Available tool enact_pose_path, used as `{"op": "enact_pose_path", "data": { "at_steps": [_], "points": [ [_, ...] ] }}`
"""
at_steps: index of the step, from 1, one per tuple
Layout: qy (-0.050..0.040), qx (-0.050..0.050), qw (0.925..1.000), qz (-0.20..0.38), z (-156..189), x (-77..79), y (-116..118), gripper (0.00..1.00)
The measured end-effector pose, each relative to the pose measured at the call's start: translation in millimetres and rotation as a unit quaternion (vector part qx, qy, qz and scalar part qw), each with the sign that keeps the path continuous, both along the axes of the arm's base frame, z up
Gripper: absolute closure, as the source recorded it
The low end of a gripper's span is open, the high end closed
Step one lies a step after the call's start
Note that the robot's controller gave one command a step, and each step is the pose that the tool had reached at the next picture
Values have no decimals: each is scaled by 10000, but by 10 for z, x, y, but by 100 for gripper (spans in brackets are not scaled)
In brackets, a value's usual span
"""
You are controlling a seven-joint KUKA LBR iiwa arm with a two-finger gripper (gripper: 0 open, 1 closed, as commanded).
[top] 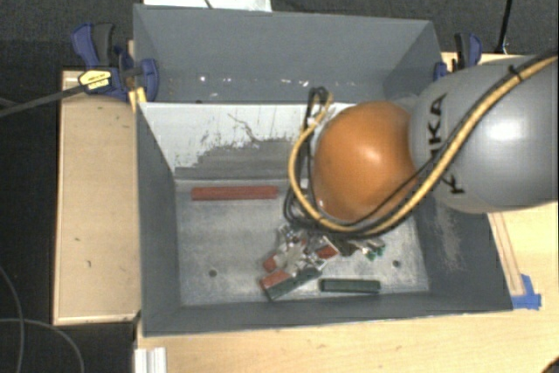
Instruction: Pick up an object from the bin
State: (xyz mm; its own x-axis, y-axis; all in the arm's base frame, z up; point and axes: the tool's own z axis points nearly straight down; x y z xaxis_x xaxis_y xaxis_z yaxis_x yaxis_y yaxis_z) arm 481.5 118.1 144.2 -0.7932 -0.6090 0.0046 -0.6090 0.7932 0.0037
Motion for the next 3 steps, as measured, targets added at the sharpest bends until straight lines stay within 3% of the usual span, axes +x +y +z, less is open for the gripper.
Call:
{"op": "enact_pose_path", "data": {
  "at_steps": [1,2,3],
  "points": [
    [-34,5,10000,34,137,-3,51,0],
    [-31,4,10000,58,-34,-13,75,0],
    [-89,23,9930,1175,-708,62,-163,100]
  ]
}}
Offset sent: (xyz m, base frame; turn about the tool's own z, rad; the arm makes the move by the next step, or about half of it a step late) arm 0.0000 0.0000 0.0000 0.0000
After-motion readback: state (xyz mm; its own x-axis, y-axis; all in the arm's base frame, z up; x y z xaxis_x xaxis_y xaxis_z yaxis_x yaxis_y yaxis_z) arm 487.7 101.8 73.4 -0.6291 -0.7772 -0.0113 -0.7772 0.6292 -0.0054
